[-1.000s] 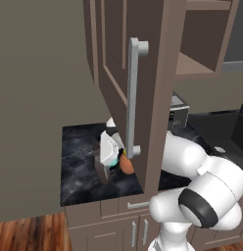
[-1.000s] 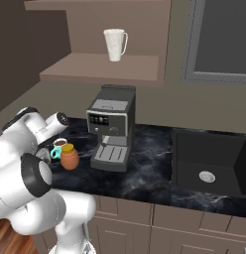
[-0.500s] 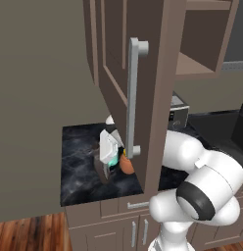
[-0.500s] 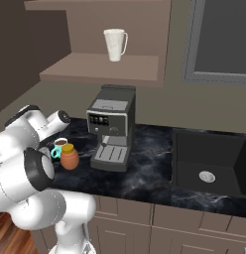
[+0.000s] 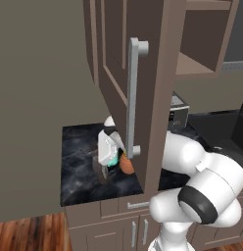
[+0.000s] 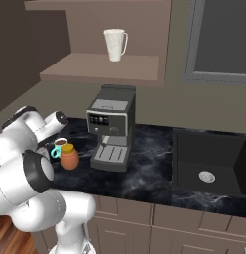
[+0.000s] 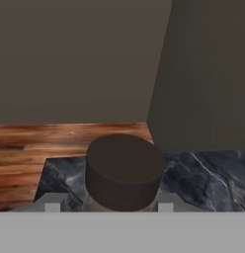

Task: Pick the syrup bottle and honey bottle from the cabinet and place them next to the mug.

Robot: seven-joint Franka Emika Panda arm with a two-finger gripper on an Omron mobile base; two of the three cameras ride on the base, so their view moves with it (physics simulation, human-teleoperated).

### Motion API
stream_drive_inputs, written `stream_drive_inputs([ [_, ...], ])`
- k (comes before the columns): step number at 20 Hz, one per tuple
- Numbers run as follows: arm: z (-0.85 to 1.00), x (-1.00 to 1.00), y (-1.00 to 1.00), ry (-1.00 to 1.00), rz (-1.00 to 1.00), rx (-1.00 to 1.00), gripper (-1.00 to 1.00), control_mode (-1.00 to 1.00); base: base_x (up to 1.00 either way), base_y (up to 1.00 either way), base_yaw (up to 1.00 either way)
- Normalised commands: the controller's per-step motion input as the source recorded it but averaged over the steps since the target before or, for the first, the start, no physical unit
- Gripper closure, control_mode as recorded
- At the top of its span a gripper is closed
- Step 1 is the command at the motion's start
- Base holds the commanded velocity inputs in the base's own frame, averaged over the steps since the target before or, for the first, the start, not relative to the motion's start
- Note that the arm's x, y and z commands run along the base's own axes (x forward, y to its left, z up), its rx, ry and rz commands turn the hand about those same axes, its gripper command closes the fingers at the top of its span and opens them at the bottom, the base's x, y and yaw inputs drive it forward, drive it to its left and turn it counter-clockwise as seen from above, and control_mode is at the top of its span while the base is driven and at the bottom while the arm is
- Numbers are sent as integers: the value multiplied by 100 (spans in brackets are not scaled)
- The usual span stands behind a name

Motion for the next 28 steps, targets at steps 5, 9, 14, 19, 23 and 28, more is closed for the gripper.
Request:
stream_drive_inputs([
  [5, -6, 0, 0, 0, 0, 0, 100, -100, 0, 0, 0],
  [9, -5, 0, 0, 0, 0, 4, 100, -100, 0, 0, 0],
  [14, -2, 0, 0, 0, 0, 7, 100, -100, 0, 0, 0],
  [19, -7, 0, 0, 0, 0, 5, 100, -100, 0, 0, 0],
  [23, -10, 0, 0, 0, 0, 3, 100, -100, 0, 0, 0],
  [28, -15, 0, 0, 0, 0, 4, 100, -100, 0, 0, 0],
])
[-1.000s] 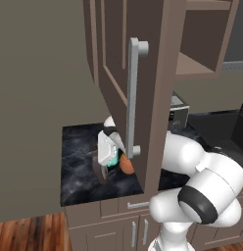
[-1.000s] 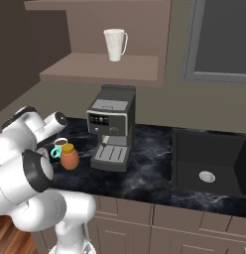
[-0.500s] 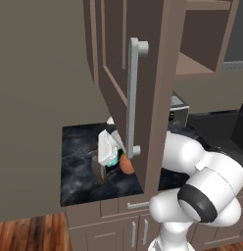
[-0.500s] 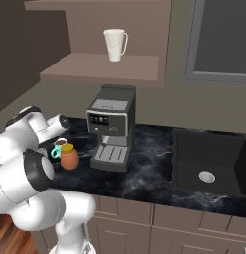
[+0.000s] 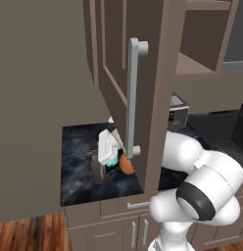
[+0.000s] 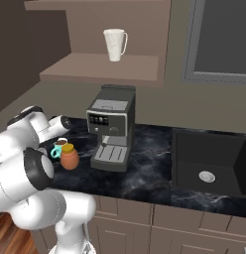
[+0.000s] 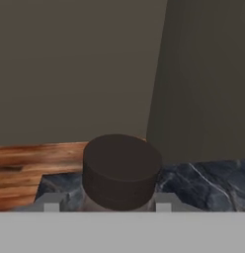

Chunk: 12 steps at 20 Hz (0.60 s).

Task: Pick the syrup bottle and honey bottle from the cabinet and place them next to the mug.

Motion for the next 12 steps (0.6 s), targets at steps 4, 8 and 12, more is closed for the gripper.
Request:
stream_drive_inputs([
  [4, -8, 0, 0, -5, 0, 3, 100, -100, 0, 0, 0],
  [8, -2, 0, 0, -5, 0, 0, 100, -100, 0, 0, 0],
  [12, 0, 0, 0, -3, 0, 0, 100, -100, 0, 0, 0],
])
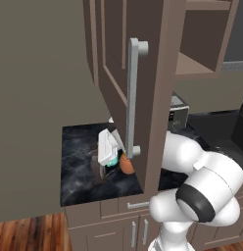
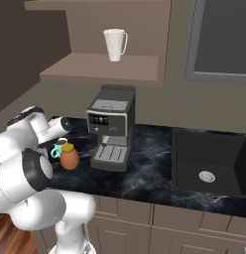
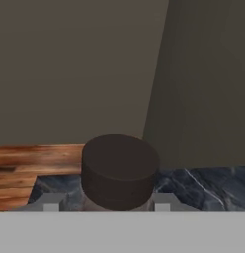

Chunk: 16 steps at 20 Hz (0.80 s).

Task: Pick the syrup bottle and honey bottle from the cabinet and place them next to the mug.

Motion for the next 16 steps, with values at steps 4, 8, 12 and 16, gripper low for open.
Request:
stream_drive_inputs([
  [4, 0, 0, -1, 0, 0, 0, -100, -100, 0, 0, 0],
  [8, 0, 0, 0, 0, 0, 0, -100, -100, 0, 0, 0],
  [12, 0, 0, 0, 0, 0, 0, -100, -100, 0, 0, 0],
  [16, 0, 0, 0, 0, 0, 0, -100, -100, 0, 0, 0],
])
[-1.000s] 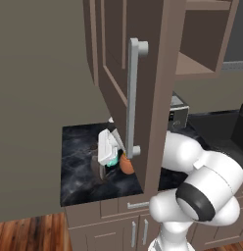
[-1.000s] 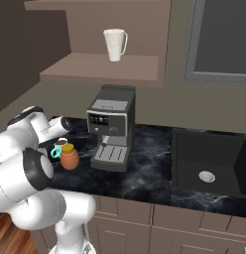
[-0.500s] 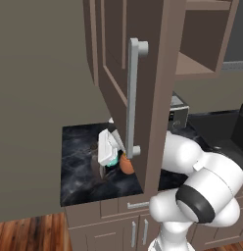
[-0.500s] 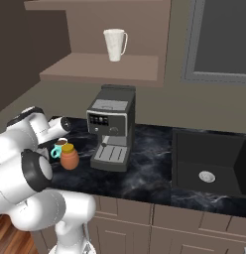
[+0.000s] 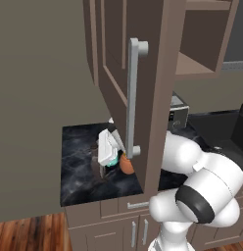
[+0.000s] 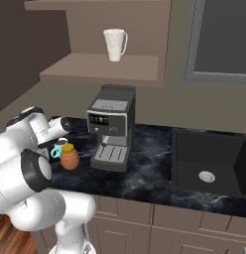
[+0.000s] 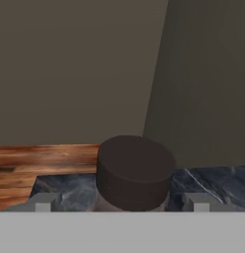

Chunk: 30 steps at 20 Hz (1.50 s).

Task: Pick the syrup bottle and honey bottle from the cabinet and place them next to the mug.

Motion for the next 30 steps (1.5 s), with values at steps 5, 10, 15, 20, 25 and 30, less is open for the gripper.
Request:
stream_drive_inputs([
  [5, 0, 0, 0, 0, 0, 0, -100, -100, 0, 0, 0],
  [10, 2, 0, 0, -6, 0, 0, -100, -100, 0, 0, 0],
  [15, 14, 0, 0, -11, 0, 0, -100, -100, 0, 0, 0],
  [20, 11, 0, 0, -11, 0, 0, -100, -100, 0, 0, 0],
  [25, 20, 0, 0, -15, 0, 2, -100, -100, 0, 0, 0],
  [30, 14, 0, 0, -14, 0, 2, -100, -100, 0, 0, 0],
])
